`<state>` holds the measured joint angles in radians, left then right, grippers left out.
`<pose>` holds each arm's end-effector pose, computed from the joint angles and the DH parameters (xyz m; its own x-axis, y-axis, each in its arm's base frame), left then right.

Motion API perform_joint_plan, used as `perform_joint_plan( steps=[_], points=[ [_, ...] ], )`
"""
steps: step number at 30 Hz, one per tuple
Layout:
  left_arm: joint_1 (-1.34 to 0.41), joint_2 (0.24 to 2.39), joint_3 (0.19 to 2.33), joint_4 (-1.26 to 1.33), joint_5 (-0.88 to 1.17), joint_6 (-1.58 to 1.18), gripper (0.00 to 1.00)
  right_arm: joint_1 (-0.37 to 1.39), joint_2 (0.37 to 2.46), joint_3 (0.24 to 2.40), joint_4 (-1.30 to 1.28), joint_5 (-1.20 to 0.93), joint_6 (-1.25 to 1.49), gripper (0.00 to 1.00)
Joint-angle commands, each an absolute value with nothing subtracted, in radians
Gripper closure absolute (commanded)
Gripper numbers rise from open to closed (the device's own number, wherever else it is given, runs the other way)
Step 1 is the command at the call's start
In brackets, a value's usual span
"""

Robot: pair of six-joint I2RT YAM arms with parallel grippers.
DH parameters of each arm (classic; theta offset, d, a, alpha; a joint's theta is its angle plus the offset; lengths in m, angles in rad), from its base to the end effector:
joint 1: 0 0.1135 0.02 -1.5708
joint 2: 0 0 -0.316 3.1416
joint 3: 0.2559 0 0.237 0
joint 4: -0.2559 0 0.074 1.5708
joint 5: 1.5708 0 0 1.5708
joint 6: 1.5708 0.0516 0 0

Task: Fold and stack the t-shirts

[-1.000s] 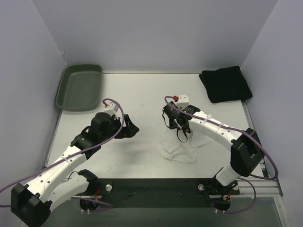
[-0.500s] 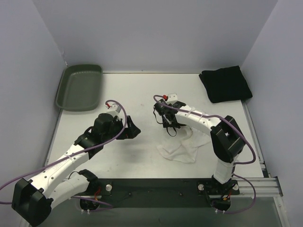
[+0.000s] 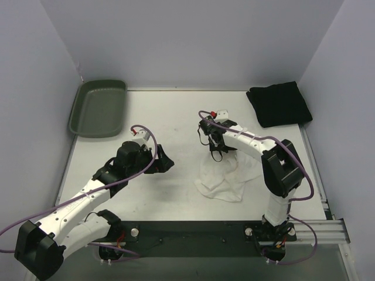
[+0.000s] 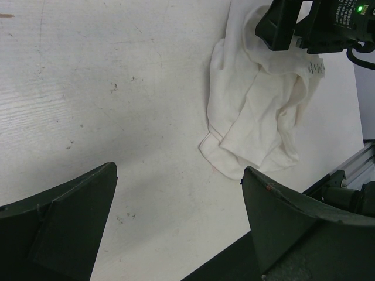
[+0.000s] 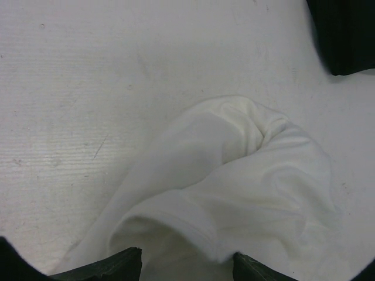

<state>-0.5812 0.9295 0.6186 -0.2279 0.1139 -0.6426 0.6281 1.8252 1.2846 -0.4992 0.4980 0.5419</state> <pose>0.1431 -0.1010 0.2894 -0.7191 -0.2400 -0.6522 0.2450 0.7907 -0.5611 0.3280 0.2077 0.2499 -0.7631 0.0059 -0.6463 0.0853 0.9921 -0.0917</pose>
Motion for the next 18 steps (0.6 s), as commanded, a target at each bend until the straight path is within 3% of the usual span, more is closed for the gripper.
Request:
perform_joint_plan(
  steps=[1,18],
  points=[
    [-0.586,0.93,0.627,-0.184,0.129,-0.63,0.02,0.598,1.786,1.289,-0.509,0.548,0.522,0.38],
    [-0.586,0.94,0.623,-0.186,0.13,-0.626,0.03,0.546,1.75,1.269,-0.489,0.558,0.488,0.4]
  ],
)
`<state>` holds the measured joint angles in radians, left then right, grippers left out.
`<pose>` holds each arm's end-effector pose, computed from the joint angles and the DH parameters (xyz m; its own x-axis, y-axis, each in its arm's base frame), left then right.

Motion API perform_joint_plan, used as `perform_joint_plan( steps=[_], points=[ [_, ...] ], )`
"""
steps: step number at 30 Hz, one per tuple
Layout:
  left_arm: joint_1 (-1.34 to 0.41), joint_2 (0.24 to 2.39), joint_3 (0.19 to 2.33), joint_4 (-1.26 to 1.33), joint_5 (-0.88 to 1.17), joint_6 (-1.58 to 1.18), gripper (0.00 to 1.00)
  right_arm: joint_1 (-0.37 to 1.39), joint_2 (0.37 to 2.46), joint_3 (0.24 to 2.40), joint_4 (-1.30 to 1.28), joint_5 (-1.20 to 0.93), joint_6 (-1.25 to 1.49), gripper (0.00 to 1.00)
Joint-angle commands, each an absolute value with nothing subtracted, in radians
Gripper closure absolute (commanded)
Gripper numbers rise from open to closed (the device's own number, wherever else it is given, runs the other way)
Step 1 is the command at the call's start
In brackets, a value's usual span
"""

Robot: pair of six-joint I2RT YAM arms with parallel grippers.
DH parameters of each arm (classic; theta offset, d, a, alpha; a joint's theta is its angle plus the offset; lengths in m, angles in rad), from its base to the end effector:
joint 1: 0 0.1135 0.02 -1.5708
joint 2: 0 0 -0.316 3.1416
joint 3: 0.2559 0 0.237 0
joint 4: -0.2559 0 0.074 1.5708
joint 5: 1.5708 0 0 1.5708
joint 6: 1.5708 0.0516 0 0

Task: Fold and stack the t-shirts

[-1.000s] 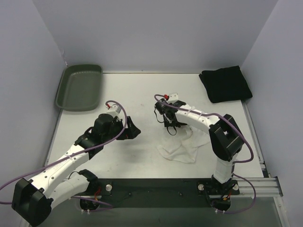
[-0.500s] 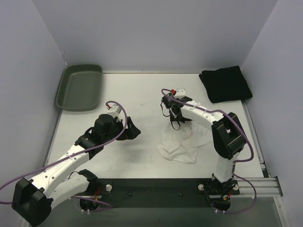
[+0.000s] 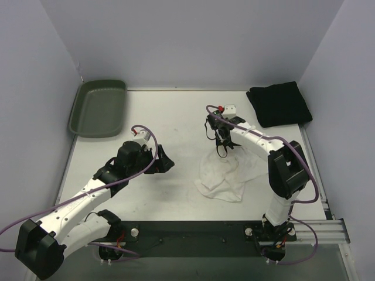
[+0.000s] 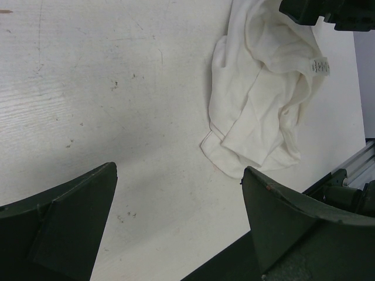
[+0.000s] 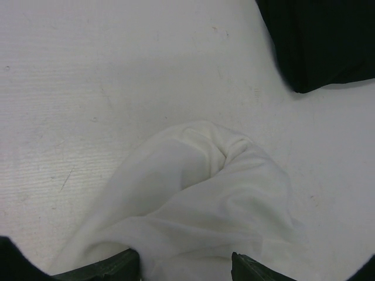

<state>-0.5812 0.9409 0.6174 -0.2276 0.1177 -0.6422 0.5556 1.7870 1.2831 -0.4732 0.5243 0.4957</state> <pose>0.1446 -0.1023 0.2873 -0.7271 -0.2340 -0.6454 0.2414 0.7929 -0.5595 0.3398 0.1806 0.2656 -0.7234 0.0355 -0.6895 0.1426 0.9848 -0.0989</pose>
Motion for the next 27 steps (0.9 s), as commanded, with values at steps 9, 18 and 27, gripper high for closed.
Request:
perform_joint_plan(
  steps=[9,18,27],
  points=[
    [-0.586,0.957,0.624,-0.187,0.124,-0.626,0.03,0.545,1.778,1.233,-0.466,0.5,0.523,0.95],
    [-0.586,0.959,0.618,-0.19,0.118,-0.634,0.03,0.551,1.698,1.419,-0.547,0.485,0.477,1.0],
    [-0.588,0.96,0.608,-0.169,0.127,-0.65,0.04,0.617,1.605,2.015,-0.78,0.431,0.368,1.0]
  ],
)
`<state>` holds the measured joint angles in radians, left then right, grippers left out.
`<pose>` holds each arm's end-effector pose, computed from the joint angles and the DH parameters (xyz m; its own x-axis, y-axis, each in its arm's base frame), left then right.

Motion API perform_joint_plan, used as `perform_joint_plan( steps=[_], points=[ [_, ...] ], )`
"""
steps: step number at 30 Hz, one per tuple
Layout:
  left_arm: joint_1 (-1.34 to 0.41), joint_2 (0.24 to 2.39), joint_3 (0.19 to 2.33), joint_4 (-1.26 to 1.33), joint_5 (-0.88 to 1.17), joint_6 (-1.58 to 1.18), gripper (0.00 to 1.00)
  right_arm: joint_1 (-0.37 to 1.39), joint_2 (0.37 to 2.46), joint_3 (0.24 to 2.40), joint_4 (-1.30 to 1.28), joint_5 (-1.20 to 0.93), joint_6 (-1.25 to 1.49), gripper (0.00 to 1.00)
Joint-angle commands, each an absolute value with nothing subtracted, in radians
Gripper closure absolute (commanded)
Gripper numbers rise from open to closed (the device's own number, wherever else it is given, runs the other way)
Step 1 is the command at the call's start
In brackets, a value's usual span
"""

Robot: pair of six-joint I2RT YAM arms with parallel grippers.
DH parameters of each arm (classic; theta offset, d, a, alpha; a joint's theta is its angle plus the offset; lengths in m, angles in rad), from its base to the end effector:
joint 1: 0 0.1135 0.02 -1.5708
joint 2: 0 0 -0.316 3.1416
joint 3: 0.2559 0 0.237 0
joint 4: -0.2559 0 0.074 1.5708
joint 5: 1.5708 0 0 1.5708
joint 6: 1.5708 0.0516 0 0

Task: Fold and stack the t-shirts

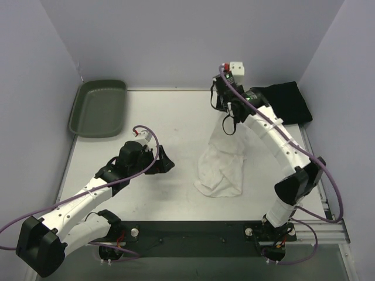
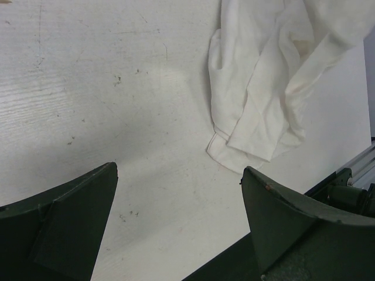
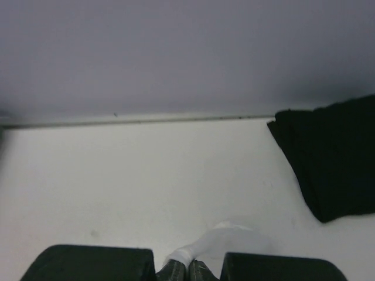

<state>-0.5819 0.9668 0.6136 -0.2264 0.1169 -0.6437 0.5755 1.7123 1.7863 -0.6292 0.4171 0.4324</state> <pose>0.1481 -0.1046 0.2820 -0.7425 -0.2250 -0.6309 0.2272 0.8014 -0.5532 0.3400 0.1957 0.4392 -0.4890 0.1395 -0.8611 -0.0043 0.9867 0.1622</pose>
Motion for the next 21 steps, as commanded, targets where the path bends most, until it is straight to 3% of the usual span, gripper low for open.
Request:
perform_joint_plan(
  steps=[1,5,9,16,21],
  points=[
    [-0.588,0.954,0.604,-0.166,0.129,-0.652,0.04,0.618,1.602,2.076,-0.808,0.428,0.365,1.0],
    [-0.588,0.946,0.598,-0.158,0.129,-0.655,0.04,0.647,1.534,2.186,-0.871,0.465,0.365,1.0],
    [-0.588,0.951,0.591,-0.138,0.138,-0.663,0.04,0.667,1.321,1.954,-0.821,0.65,0.368,1.0],
    [-0.595,0.979,0.589,-0.1,0.155,-0.675,0.04,0.661,1.079,1.579,-0.841,0.794,0.449,1.0],
    [-0.615,0.991,0.601,-0.094,0.155,-0.678,0.05,0.653,1.012,1.505,-0.86,0.793,0.474,1.0]
  ],
)
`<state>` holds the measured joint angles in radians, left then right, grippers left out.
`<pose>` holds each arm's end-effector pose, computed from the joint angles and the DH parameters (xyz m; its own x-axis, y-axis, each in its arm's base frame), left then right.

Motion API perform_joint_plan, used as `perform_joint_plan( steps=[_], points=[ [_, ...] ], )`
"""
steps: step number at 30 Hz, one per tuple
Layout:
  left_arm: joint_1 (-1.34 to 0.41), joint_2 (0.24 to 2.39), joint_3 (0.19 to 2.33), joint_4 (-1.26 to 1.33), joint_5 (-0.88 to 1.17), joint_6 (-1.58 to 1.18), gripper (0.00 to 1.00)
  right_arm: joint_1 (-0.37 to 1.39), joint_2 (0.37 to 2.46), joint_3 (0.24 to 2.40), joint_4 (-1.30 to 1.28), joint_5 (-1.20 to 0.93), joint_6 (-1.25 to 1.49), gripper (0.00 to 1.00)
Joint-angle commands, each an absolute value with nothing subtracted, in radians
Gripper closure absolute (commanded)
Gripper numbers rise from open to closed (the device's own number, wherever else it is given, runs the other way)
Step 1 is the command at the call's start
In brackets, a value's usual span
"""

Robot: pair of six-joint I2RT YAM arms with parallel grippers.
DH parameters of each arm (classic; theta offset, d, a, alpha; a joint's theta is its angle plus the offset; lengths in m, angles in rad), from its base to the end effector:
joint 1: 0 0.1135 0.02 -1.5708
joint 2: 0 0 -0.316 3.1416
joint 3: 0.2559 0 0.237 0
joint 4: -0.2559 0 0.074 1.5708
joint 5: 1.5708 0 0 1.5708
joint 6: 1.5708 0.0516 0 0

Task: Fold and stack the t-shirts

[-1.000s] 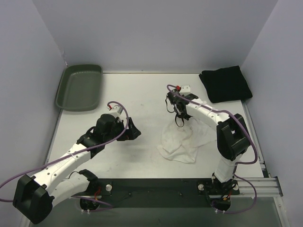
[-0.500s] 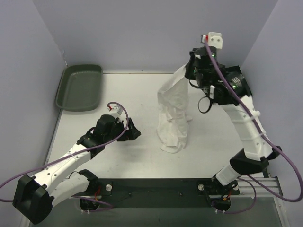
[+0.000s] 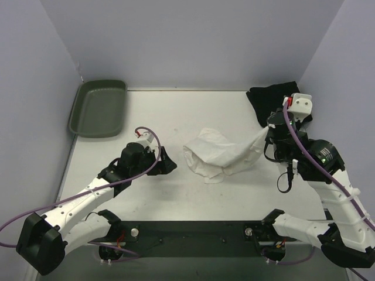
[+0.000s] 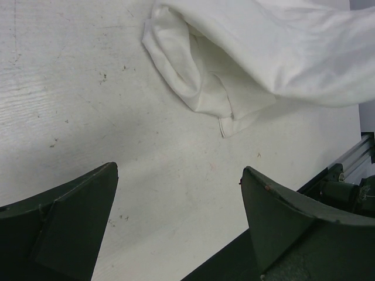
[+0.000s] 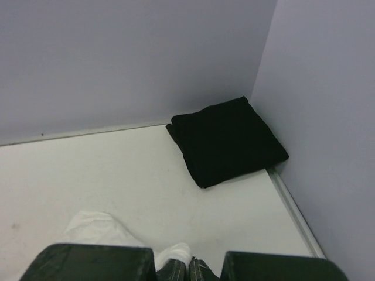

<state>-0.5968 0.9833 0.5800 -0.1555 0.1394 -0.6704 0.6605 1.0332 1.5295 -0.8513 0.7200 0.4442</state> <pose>0.1493 -0.1101 0.2754 -0.7499 -0.2343 -0.6186 0.2400 0.7751 -0.5845 0.1291 0.0572 0.5076 -0.2362 0.2256 -0.9451 0.1423 0.9702 0.1960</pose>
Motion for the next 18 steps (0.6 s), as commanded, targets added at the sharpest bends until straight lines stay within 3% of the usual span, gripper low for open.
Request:
perform_joint_plan(
  steps=[1,9,18],
  points=[
    [-0.618,0.992,0.601,-0.092,0.153,-0.678,0.04,0.652,1.014,1.512,-0.867,0.784,0.474,1.0],
    [-0.627,0.951,0.643,-0.126,0.12,-0.67,0.05,0.699,1.115,1.733,-0.877,0.612,0.401,1.0],
    [-0.626,0.879,0.885,-0.227,0.1,-0.606,0.05,0.939,1.285,2.153,-0.861,0.378,0.213,1.0]
  ],
)
